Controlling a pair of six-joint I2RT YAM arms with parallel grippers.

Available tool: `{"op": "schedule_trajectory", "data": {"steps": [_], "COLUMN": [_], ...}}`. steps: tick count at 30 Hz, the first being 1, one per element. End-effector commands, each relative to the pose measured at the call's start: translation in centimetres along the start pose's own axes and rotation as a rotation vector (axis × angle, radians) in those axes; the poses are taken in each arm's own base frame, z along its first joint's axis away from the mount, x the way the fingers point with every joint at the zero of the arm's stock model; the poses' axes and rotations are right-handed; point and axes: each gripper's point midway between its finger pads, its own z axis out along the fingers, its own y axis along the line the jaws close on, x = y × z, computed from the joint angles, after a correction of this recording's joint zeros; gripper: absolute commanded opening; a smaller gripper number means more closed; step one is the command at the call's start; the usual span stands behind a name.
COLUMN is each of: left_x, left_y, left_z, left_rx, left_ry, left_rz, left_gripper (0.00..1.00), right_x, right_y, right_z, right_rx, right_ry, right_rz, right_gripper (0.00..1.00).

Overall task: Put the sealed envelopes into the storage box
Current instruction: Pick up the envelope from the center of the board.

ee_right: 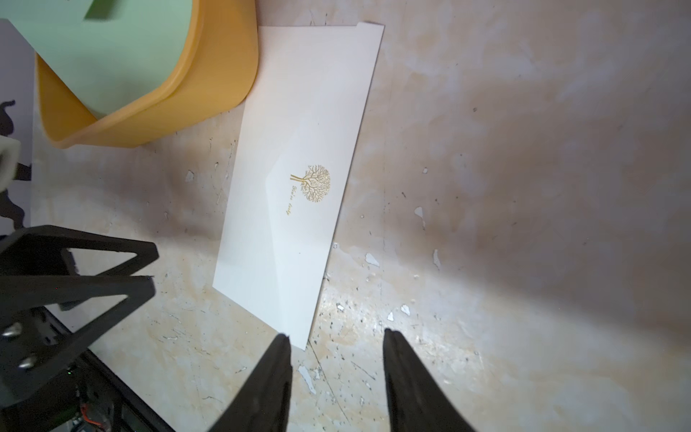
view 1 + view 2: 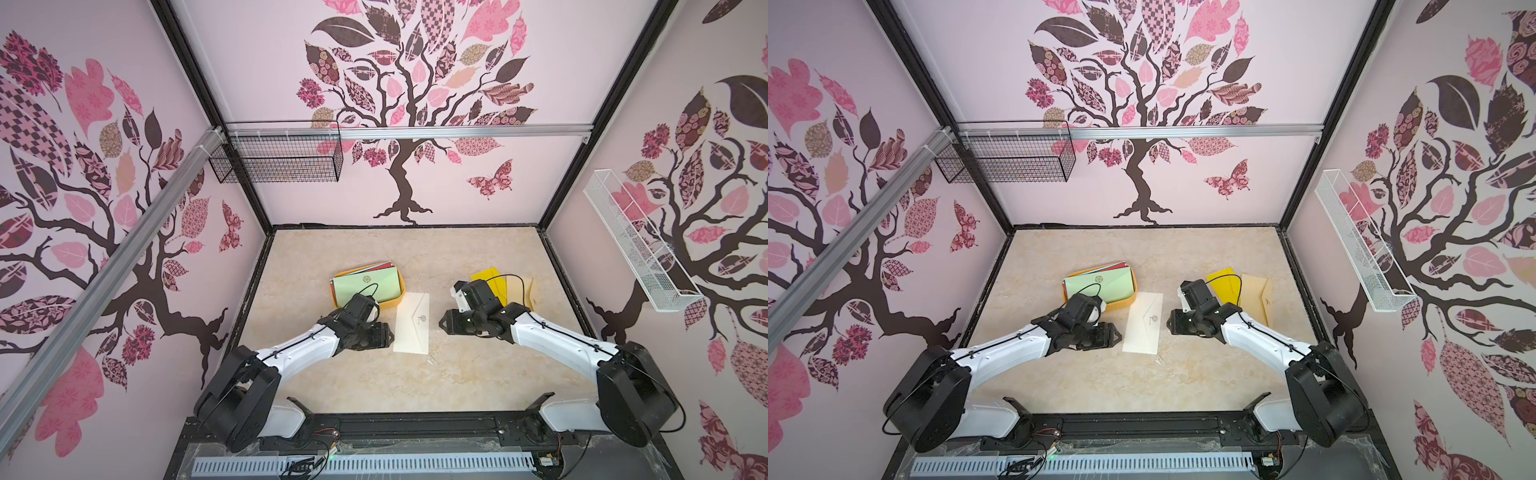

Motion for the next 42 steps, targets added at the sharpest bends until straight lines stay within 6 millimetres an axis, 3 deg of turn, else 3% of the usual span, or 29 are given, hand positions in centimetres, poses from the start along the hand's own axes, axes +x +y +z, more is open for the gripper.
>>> {"op": "schedule_trajectory", "data": {"steps": [1, 10, 16, 24, 32, 38, 42], "left_x": [-1.7, -0.9, -0.4, 0.7, 1.4, 1.3, 1.3], "left_y": [-1.5, -0.8, -0.8, -1.6, -3.2, -3.3, -3.9], "left_z": [0.7, 3.2, 3.7, 4.4, 4.5, 4.7, 5.0], "left_rx": [0.037, 0.017, 0.027, 0.036, 0.039, 0.034, 0.057], "left_ry": [-0.048, 0.002, 0.018, 0.040, 0.049, 0.053, 0.062], "left_rz": [0.022, 0.010, -0.001, 0.014, 0.046, 0.047, 0.046], "left_gripper": [0.64, 0.64, 0.62, 0.60, 0.60, 0.56, 0.51], "right_x": [-1.7, -1.3, -1.5, -1.3, -1.5, -1.7, -1.0], "right_y": [0.2, -0.1, -0.3, -2.4, -5.5, -5.5, -4.5], "right_z": [1.2, 5.1, 6.3, 6.6, 5.7, 6.2, 7.2], "right_rx": [-0.017, -0.025, -0.023, -0.003, 0.031, 0.010, -0.061], "right_ry": [-0.049, 0.027, 0.037, 0.043, 0.016, 0.029, 0.083], "right_rz": [0.087, 0.130, 0.134, 0.162, 0.217, 0.233, 0.263], "right_gripper": [0.45, 0.46, 0.46, 0.46, 0.46, 0.46, 0.46]}}
